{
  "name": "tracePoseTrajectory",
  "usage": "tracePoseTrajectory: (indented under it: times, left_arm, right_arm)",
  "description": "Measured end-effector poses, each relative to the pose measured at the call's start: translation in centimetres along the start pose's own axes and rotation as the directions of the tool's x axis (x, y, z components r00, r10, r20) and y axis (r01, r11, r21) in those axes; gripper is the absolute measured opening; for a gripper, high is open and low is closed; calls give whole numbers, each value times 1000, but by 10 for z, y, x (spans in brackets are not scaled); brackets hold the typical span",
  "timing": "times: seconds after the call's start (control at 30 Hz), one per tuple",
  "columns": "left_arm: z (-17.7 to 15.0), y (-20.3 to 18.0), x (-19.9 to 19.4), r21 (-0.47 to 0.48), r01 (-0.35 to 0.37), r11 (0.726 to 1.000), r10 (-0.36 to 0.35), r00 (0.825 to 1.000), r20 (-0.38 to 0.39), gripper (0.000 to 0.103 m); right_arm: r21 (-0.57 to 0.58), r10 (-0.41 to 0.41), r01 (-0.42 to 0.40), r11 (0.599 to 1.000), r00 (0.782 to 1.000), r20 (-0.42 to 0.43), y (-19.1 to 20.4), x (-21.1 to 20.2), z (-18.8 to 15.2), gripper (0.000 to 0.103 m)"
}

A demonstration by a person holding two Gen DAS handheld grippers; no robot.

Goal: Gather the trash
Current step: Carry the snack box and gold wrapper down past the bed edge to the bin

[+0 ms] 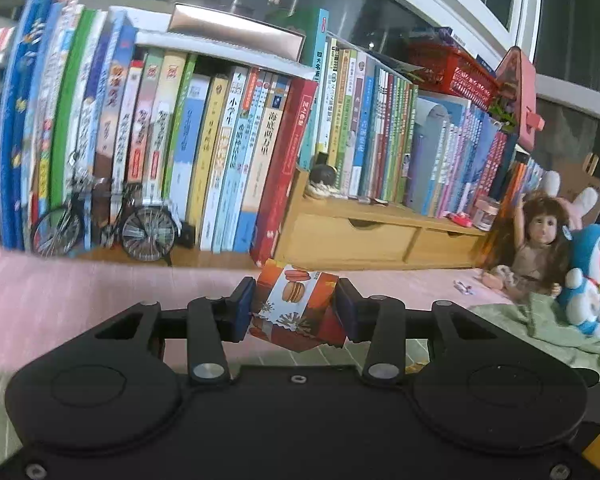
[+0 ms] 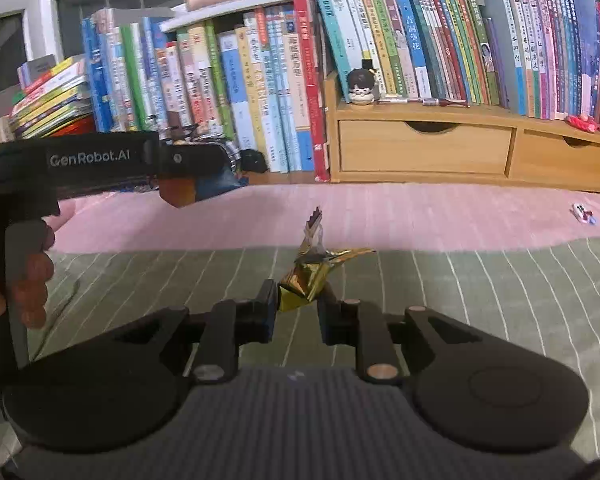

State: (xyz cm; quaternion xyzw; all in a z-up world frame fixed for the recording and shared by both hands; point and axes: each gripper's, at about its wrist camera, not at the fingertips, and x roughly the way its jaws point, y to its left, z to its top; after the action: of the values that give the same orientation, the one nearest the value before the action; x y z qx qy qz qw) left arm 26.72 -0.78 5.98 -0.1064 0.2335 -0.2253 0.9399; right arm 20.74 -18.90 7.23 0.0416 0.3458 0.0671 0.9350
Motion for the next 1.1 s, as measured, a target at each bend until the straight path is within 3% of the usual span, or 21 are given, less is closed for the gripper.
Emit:
tracePoseTrajectory:
  times: [0.53,1.1]
  left_arm:
    - [-44,-29,-118,22,-39,999,39,999,3,41]
    - [-115,-44,-234,23,-81,996,82,996,-23,41]
  right_arm:
    - [-58,27,-25,998,999,37,40,-102,-44,25]
    - [-101,65,-57,993,995,74,57,-192,-103,25]
